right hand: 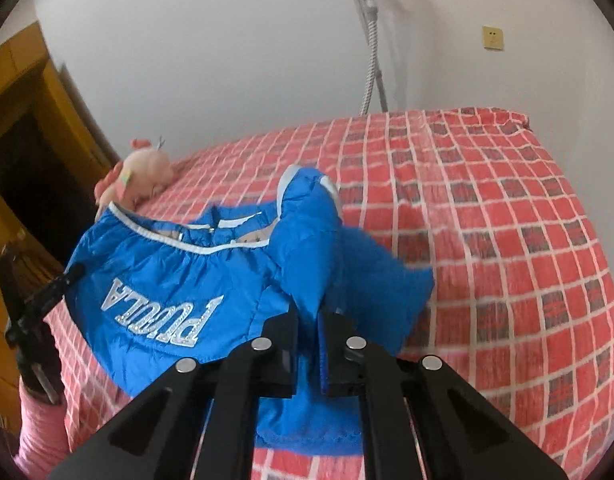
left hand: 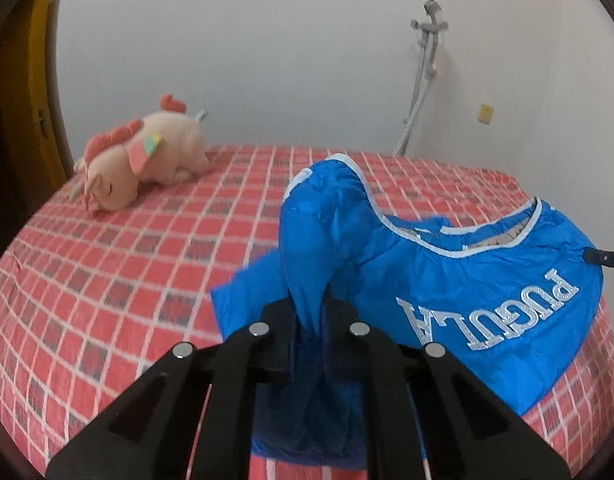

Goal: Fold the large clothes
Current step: 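Lay the hem over the collar and open both tools, then press the folded jacket flat with both tools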

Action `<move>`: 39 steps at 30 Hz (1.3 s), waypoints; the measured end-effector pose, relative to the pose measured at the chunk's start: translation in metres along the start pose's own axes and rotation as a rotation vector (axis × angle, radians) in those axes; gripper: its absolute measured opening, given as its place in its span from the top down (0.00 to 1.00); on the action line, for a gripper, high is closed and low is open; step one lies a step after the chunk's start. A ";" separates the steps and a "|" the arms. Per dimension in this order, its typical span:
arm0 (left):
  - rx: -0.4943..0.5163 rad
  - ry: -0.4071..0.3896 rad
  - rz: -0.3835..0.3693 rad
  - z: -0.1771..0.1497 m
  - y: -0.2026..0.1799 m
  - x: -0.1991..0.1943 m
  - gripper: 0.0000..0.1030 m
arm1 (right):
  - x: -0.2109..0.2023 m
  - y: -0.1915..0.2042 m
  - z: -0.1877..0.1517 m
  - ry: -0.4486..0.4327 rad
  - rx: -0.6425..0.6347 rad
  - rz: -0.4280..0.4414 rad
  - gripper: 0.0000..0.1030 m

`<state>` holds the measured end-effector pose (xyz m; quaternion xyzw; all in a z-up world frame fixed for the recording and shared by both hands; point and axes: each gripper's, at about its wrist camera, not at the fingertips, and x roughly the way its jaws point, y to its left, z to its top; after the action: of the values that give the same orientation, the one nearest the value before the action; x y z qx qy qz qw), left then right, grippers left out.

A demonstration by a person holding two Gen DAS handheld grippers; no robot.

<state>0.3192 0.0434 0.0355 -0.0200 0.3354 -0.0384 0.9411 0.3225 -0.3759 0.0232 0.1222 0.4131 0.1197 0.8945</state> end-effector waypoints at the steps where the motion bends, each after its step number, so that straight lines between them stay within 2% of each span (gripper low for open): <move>1: -0.006 -0.008 0.005 0.005 0.001 0.004 0.93 | 0.007 -0.002 0.007 -0.006 0.012 -0.005 0.94; 5: -0.013 -0.014 0.031 0.019 0.004 0.034 0.93 | 0.043 -0.017 0.027 0.013 0.063 -0.022 0.94; 8: -0.024 0.038 0.049 0.018 0.009 0.068 0.93 | 0.076 -0.029 0.029 0.055 0.095 -0.039 0.94; 10: -0.025 0.080 0.077 0.012 0.015 0.090 0.92 | 0.094 -0.038 0.025 0.082 0.113 -0.066 0.94; 13: -0.058 0.167 0.063 -0.005 0.028 0.125 0.89 | 0.118 -0.048 0.013 0.140 0.132 -0.087 0.93; 16: -0.067 0.185 0.035 -0.016 0.032 0.138 0.87 | 0.136 -0.051 -0.001 0.165 0.131 -0.092 0.92; 22: -0.011 0.182 0.087 -0.022 0.021 0.139 0.86 | 0.139 -0.033 -0.013 0.124 0.052 -0.200 0.91; 24: -0.037 0.188 0.096 -0.020 0.026 0.132 0.83 | 0.127 -0.030 -0.012 0.099 0.062 -0.218 0.88; 26: -0.068 0.191 0.102 -0.017 0.030 0.121 0.74 | 0.105 -0.021 -0.013 0.050 0.042 -0.241 0.78; 29: -0.105 0.134 0.082 -0.010 0.032 0.093 0.69 | 0.078 -0.003 -0.012 -0.014 0.013 -0.252 0.77; 32: -0.093 0.083 0.040 -0.007 0.009 0.063 0.65 | 0.057 0.028 -0.017 -0.046 -0.024 -0.195 0.77; 35: -0.056 0.070 0.000 -0.015 -0.027 0.045 0.62 | 0.052 0.067 -0.035 -0.054 -0.088 -0.174 0.77; 39: -0.005 0.073 -0.030 -0.033 -0.064 0.041 0.62 | 0.058 0.102 -0.058 -0.072 -0.146 -0.190 0.77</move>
<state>0.3260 -0.0246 -0.0122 -0.0260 0.3692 -0.0523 0.9275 0.3027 -0.2548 -0.0224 0.0212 0.3806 0.0597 0.9226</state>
